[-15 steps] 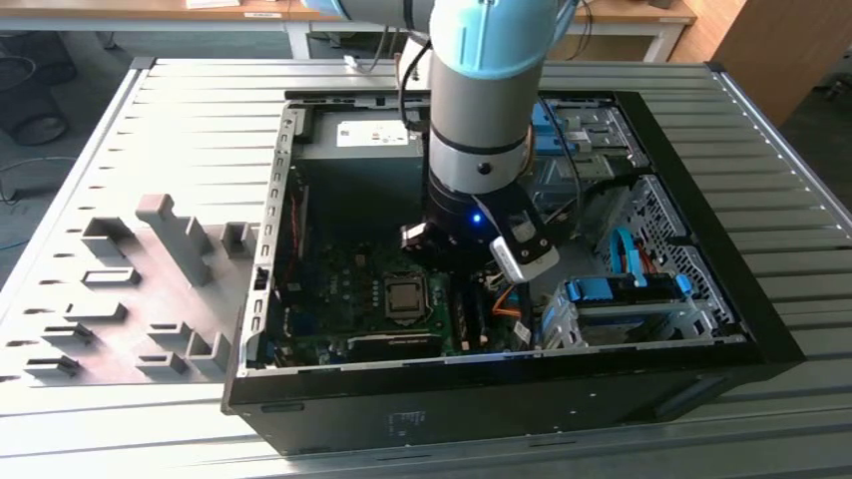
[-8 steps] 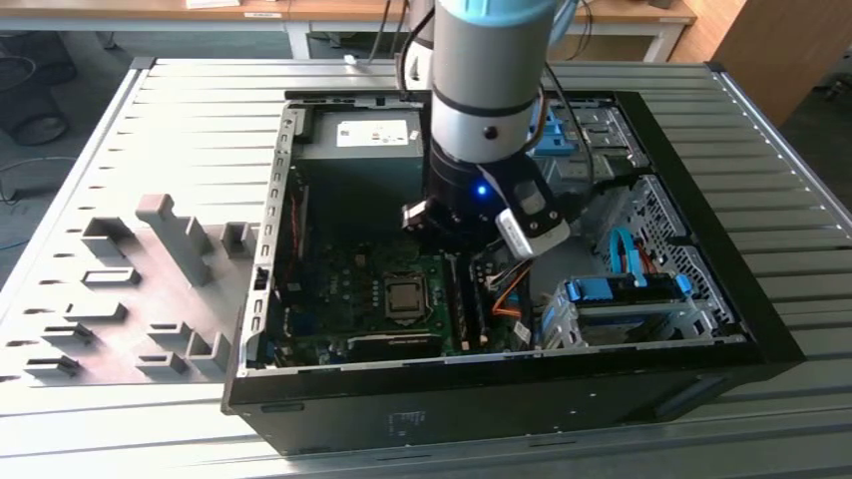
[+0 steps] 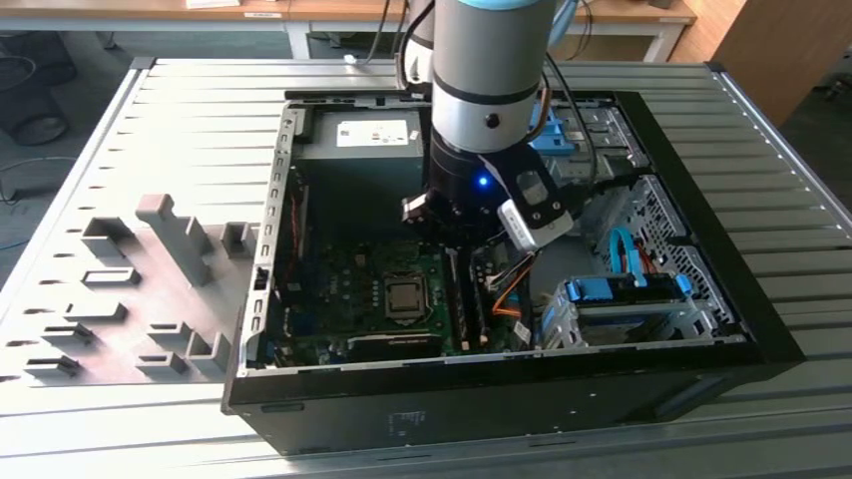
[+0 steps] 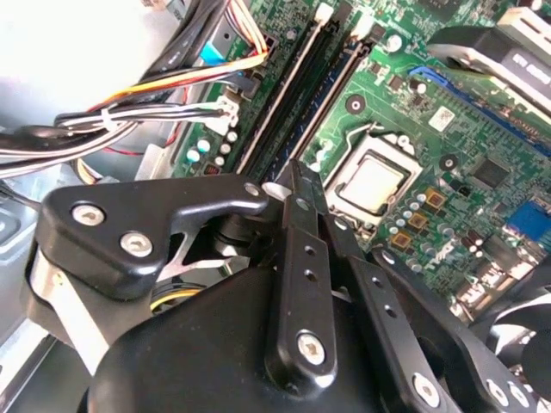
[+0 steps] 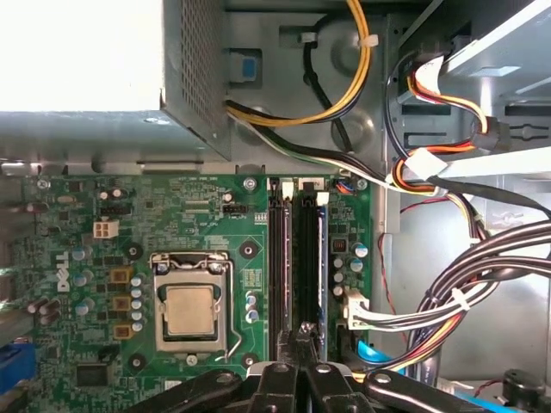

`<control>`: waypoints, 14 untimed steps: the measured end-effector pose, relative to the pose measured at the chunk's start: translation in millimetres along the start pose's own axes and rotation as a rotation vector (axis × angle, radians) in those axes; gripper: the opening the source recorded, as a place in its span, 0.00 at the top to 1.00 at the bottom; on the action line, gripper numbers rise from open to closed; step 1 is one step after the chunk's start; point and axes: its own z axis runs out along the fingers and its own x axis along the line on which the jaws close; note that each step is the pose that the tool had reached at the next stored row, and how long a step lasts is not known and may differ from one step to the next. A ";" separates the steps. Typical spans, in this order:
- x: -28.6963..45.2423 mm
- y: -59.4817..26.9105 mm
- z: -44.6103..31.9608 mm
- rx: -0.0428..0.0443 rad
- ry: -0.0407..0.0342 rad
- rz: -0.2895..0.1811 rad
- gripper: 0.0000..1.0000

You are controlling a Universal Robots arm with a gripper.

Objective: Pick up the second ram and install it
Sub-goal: 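Insert the second ram into the second slot, then press down the second ram until it locks into place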

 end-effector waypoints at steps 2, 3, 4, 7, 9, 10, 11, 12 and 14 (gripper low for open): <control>0.0 -0.1 -1.3 0.0001 0.0000 0.000 0.89; 0.0 -0.1 -1.4 0.0000 0.0000 0.000 0.89; 0.0 -0.1 -1.6 0.0000 0.0000 0.000 0.89; -0.1 -0.1 -1.9 0.0001 0.0000 0.000 0.89; -0.1 -0.1 -2.1 0.0001 0.0000 0.000 0.89; -0.1 -0.1 -2.3 0.0000 0.0000 0.000 0.89; -0.1 -0.1 -2.3 0.0001 0.0000 0.000 0.89; -0.1 -0.1 -2.2 0.0000 0.0000 0.000 0.89; 0.0 0.7 -1.1 -0.0037 0.0001 0.000 0.89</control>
